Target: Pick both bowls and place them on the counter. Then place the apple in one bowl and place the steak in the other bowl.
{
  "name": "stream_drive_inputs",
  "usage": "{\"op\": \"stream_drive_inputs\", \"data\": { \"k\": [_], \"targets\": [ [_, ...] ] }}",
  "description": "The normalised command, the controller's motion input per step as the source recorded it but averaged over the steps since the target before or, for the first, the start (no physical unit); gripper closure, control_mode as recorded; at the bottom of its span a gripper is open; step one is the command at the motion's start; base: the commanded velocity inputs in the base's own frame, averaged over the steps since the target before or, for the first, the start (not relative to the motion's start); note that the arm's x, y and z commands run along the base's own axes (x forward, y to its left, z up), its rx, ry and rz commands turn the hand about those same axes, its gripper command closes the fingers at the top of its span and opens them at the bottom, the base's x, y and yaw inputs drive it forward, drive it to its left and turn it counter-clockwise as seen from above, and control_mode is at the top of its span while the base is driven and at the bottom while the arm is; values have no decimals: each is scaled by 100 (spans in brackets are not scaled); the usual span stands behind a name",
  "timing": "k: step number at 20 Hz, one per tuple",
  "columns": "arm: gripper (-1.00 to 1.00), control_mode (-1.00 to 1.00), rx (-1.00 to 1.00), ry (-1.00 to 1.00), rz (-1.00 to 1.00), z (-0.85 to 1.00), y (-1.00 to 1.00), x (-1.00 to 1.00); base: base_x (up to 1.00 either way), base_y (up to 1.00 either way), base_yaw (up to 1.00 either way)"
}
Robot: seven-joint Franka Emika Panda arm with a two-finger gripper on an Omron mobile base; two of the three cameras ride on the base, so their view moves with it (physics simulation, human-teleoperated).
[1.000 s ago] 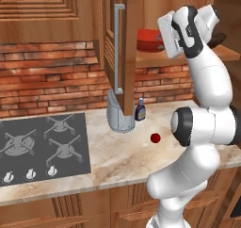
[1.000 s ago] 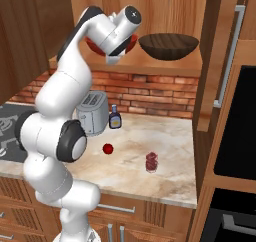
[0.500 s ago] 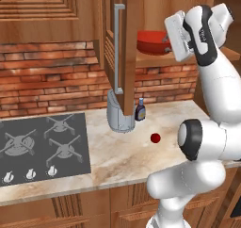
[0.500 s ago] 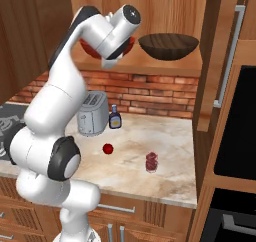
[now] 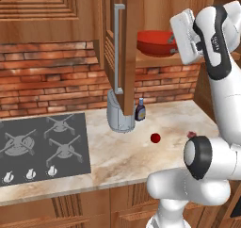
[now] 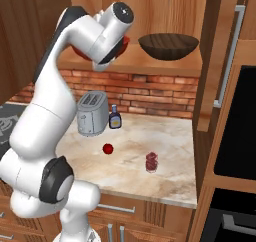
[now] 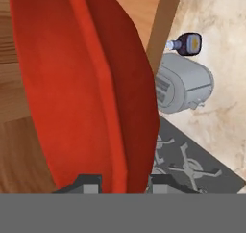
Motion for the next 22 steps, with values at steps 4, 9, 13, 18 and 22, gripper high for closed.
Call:
{"op": "stream_drive_inputs", "data": {
  "k": [4, 9, 13, 18, 22],
  "targets": [
    [100, -100, 0, 2, 0, 7, 16, -56, 0, 0, 0],
    [100, -100, 0, 6, 0, 1, 15, -55, 0, 0, 0],
    [100, -100, 0, 10, 0, 0, 4, -58, 0, 0, 0],
    [100, -100, 3, 6, 0, 0, 0, -62, 0, 0, 0],
    [100, -100, 2, 2, 0, 0, 3, -63, 0, 0, 0]
  ]
}}
